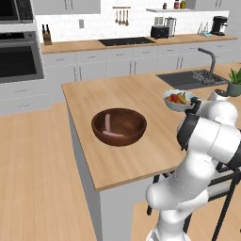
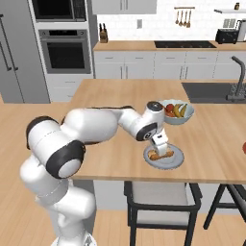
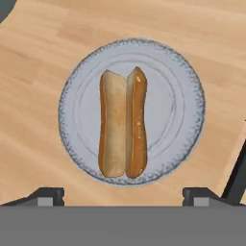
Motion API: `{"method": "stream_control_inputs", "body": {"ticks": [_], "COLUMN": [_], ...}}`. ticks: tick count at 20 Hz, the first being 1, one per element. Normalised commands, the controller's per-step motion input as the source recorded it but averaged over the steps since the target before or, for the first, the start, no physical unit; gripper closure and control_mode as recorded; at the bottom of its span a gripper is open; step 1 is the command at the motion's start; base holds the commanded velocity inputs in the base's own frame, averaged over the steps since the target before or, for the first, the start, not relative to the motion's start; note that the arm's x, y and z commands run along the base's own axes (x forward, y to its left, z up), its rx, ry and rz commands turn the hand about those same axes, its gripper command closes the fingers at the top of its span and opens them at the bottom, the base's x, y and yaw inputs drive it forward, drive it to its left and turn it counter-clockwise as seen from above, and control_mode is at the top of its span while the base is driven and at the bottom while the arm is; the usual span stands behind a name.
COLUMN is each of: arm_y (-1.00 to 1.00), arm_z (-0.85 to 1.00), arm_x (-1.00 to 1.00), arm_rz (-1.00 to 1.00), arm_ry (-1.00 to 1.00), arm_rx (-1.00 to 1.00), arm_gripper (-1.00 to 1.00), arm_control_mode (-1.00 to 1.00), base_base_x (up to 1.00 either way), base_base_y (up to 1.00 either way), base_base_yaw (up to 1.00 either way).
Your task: Place one bun and one sausage from the bowl on each plate.
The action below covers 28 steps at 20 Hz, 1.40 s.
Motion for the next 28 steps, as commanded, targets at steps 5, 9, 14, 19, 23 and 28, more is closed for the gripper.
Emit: {"method": "stream_control_inputs", "body": {"ticks": [5,9,14,19,23,28], "arm_y": [1.0,1.0,1.0,1.0,1.0,1.0], "arm_z": [0.65,0.66,0.66,0.45,-0.08,-0.4], "arm_x": [-0.25,0.0,0.0,0.19,0.69,0.93], "arm_rz": [0.37,0.49,0.49,0.38,0.22,0.16], "arm_ry": [-0.14,-0.1,0.0,0.0,0.08,0.13], "arm_rx": [-0.11,-0.08,-0.05,-0.03,-0.04,-0.03], "arm_gripper": [-1.0,-1.0,-1.0,-1.0,-1.0,-1.0], "arm_control_mode": [-1.0,-1.0,-1.0,-1.0,-1.0,-1.0], "base_base_x": [0.0,0.0,0.0,0.0,0.0,0.0], "base_base_y": [0.0,0.0,0.0,0.0,0.0,0.0], "base_base_yaw": [0.0,0.0,0.0,0.0,0.0,0.0]}}
